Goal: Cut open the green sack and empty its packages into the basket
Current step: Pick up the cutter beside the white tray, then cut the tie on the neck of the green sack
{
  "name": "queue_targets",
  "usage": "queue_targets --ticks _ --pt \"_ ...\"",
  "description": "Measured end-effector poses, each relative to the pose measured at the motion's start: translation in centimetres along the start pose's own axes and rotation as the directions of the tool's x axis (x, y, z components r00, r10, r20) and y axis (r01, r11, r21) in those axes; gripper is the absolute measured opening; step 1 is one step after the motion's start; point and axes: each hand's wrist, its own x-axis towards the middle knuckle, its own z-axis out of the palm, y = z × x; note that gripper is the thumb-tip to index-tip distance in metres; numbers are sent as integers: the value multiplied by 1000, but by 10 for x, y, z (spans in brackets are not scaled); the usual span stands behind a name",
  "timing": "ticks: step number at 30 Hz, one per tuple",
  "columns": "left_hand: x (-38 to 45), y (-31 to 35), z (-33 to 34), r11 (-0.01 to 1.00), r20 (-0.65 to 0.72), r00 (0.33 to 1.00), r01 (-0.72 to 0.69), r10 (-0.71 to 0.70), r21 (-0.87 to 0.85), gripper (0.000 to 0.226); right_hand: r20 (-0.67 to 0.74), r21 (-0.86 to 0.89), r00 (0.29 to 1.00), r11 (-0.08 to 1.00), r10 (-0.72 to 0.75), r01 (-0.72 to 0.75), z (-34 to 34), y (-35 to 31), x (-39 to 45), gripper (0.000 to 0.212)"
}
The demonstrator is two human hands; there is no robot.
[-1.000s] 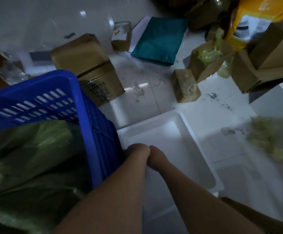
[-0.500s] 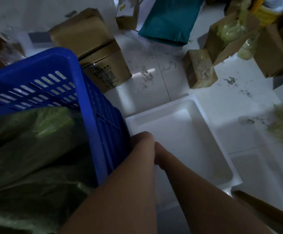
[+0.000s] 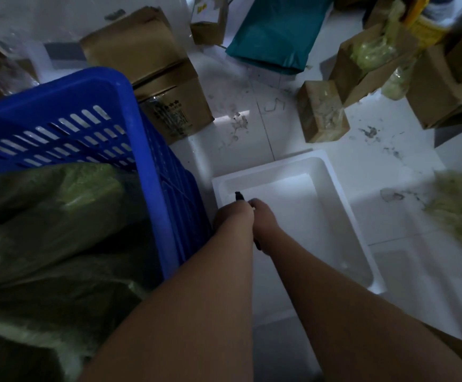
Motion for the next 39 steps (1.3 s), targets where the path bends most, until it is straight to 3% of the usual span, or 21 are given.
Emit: queue_targets --ticks 3,6,10,17,21,26,30,35,39 --pt "-11 26 12 997 -151 986 76 -78 -21 43 -45 96 999 995 -11 15 -10 -6 -4 7" --pt "-29 39 12 999 -141 989 40 -40 -8 45 -35 103 999 994 -22 26 -11 -10 -15 7" --pt "-41 45 8 991 -180 975 119 -130 -68 46 -53 106 997 993 -51 56 -12 -17 -28 8" --pt "-89 50 3 983 -149 988 7 -35 -183 40 -48 201 995 975 -89 97 -21 -33 -68 18" --pt "-119 53 -14 951 -138 984 -144 110 -273 31 -168 146 967 966 -189 214 -24 -58 -97 17" --pt "-191 42 -54 829 -133 931 -363 340 -426 34 -340 100 863 897 -375 430 -13 -113 -170 12" --pt "-257 33 -93 752 -189 867 -494 460 -437 23 -370 77 796 839 -478 539 5 -154 -231 13" --pt "-305 -9 -148 655 -467 693 -704 550 -274 20 -257 75 801 815 -540 574 34 -183 -288 15" --pt "-313 -69 -180 737 -497 683 -666 536 -120 29 -131 14 844 850 -520 526 58 -182 -306 16"
